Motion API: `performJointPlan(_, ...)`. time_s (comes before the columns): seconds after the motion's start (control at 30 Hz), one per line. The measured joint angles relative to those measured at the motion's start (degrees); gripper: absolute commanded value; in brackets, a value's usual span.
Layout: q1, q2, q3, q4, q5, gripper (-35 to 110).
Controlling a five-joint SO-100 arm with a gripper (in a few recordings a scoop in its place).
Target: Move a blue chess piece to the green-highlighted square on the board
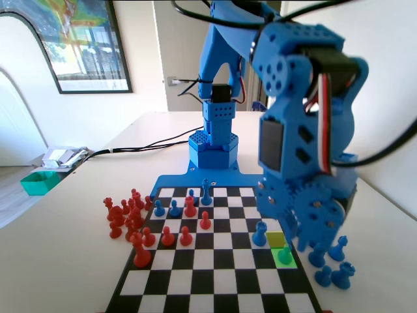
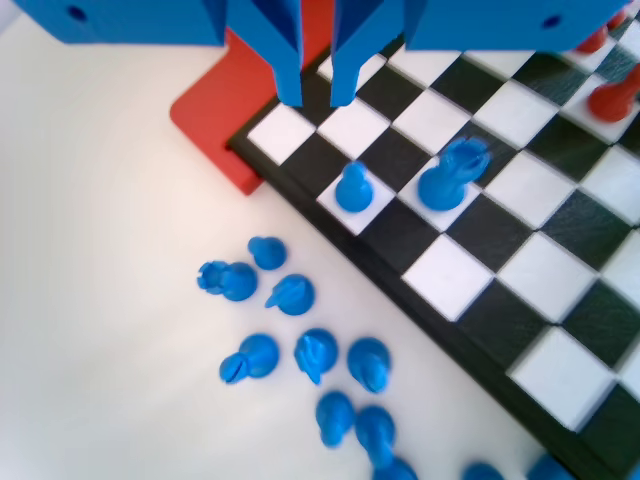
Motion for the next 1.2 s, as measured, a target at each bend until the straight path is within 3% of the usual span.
performJointPlan(0.27,2.1,8.2,-1.0,6.8,-5.4,1)
performJointPlan(0.5,3.7,20.0,-0.3,14.8,-16.5,1)
performJointPlan(0.83,9.1,38.6,3.9,33.1,-41.7,1)
performJointPlan(1.2,17.5,61.0,13.4,37.7,-59.2,1)
